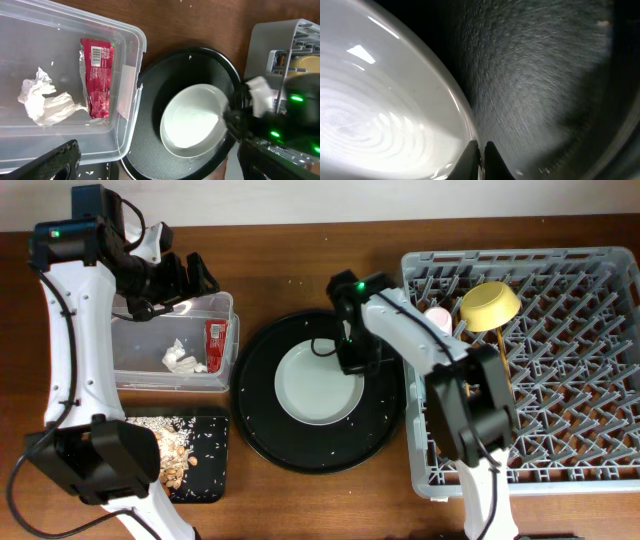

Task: Sort waste into correct bins and load items into the dishwasher rack
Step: 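Lift the white plate and stand it upright in the rack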

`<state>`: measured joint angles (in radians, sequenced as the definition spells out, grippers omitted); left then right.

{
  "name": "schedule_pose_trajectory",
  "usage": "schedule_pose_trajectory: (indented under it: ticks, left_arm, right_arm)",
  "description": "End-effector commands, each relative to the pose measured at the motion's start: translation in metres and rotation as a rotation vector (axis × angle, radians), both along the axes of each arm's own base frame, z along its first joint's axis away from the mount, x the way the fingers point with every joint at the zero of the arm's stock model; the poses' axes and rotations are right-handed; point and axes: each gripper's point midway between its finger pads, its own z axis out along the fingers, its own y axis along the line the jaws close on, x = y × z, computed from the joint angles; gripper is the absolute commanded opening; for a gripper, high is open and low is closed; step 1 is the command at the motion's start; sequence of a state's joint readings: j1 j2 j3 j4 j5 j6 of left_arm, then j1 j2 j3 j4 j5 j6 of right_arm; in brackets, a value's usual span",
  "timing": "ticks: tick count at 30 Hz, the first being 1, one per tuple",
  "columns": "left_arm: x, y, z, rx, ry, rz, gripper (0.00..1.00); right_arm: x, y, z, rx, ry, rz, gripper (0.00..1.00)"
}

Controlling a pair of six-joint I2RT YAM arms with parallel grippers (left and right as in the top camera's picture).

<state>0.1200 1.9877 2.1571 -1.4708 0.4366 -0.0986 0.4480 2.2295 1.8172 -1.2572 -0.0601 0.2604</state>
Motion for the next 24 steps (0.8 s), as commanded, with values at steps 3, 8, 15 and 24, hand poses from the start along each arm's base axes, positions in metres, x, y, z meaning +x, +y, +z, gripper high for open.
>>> schedule_pose_trajectory:
  ticks: [3, 8, 15, 24]
  left_arm:
    - [0.000, 0.001, 0.003, 0.002, -0.010, 0.002, 1.00]
    - [0.000, 0.001, 0.003, 0.002, -0.010, 0.002, 1.00]
    - [0.000, 0.001, 0.003, 0.002, -0.010, 0.002, 1.00]
    - [0.000, 0.001, 0.003, 0.002, -0.010, 0.001, 1.00]
  right_arm:
    - [0.016, -0.068, 0.158, -0.122, -0.401, 0.007, 0.04]
    - [0.001, -0.187, 0.253, -0.567, -0.648, -0.151, 0.04]
    - [-0.030, -0.312, 0.305, -1.058, -0.628, -0.375, 0.04]
    - [-0.017, -0.370, 0.284, -1.062, -0.602, -0.558, 0.04]
